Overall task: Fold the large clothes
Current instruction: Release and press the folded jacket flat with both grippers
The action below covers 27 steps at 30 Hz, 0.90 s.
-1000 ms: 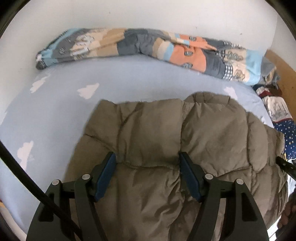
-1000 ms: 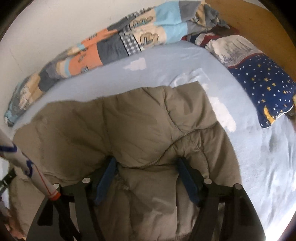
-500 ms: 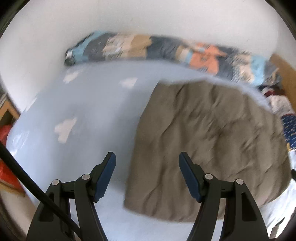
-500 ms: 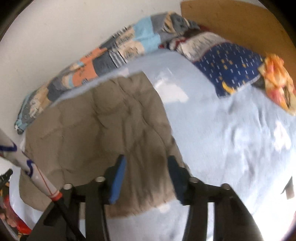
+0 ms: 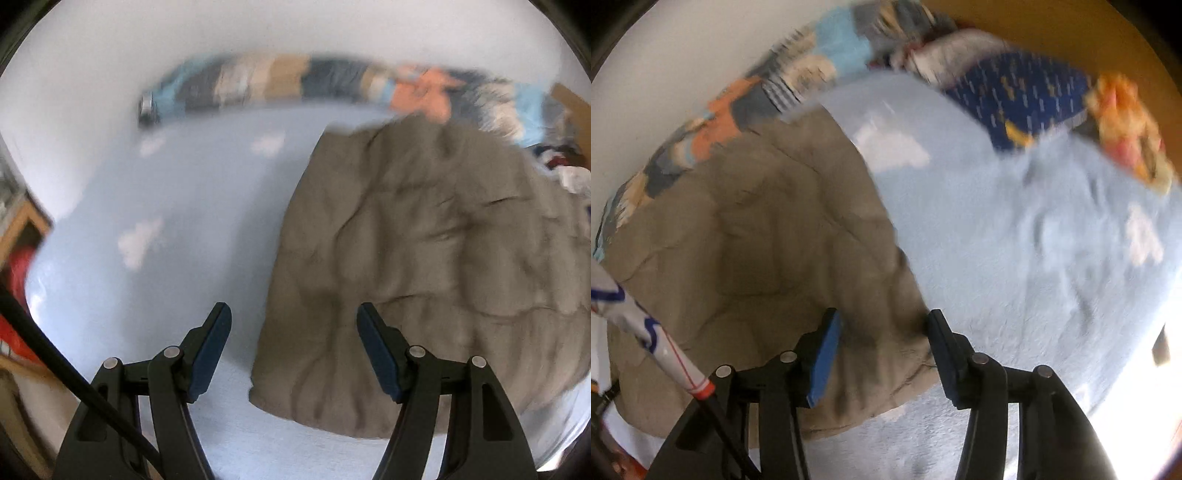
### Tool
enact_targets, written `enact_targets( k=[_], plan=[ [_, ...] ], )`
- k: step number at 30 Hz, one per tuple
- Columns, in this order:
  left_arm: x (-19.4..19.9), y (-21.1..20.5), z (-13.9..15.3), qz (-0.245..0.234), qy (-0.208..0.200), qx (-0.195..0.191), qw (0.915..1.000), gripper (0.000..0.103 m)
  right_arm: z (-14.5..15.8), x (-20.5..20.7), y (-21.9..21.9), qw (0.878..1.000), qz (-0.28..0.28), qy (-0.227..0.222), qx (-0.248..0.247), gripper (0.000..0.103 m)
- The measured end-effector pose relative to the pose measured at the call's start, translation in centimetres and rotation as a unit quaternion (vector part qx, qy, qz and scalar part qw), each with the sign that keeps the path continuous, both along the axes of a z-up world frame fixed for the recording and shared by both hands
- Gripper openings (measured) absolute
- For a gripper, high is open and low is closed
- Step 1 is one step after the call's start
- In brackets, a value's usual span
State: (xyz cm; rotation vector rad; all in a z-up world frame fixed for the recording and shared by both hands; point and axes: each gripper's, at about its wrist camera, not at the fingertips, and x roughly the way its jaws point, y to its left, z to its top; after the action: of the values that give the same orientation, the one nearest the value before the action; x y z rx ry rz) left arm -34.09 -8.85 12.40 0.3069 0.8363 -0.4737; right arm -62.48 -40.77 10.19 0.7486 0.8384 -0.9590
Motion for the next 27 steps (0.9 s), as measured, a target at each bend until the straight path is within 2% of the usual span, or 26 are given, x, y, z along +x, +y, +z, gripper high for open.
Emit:
enact_targets(
  k=[2,4,7,9,14,20,27],
  plan=[
    [-3.3,-0.5,1.0,-0.034,-0.026,-0.022,0.9988,0.07,1.8,0.7,2.2,0.999,0.029,-0.014,-0.039,0.053],
    [-5.9,-1.6,0.9,-0.06,-0.039,-0.025,0.9971,0.07,2.5,1.8,4.3,0.996,0.063,-0.028,-0.05,0.053],
    [-8.9,-4.2,-0.2,-0.097,-0.041,-0.011,0.9943,0.07,2.3,3.9,7.7,0.993,0.098,-0.043,-0.04,0.053],
    [-9.8,-5.4,-0.8,-0.104,-0.055,0.007,0.993,0.07,1.6,5.3,9.3,0.992,0.114,-0.047,-0.028,0.053],
    [-9.3,-7.2,-3.4,-0.108,-0.047,0.042,0.9922,0.071,-0.1,7.8,10.5,0.991,0.129,-0.018,-0.031,0.053],
    [-8.9,-7.0,-4.2,-0.107,-0.034,0.046,0.9926,0.075,-2.2,9.4,9.8,0.992,0.127,0.015,-0.019,0.06],
    [-8.9,-7.1,-4.3,-0.109,-0.034,0.046,0.9923,0.076,-2.4,9.7,9.5,0.992,0.123,0.027,-0.022,0.067]
  ],
)
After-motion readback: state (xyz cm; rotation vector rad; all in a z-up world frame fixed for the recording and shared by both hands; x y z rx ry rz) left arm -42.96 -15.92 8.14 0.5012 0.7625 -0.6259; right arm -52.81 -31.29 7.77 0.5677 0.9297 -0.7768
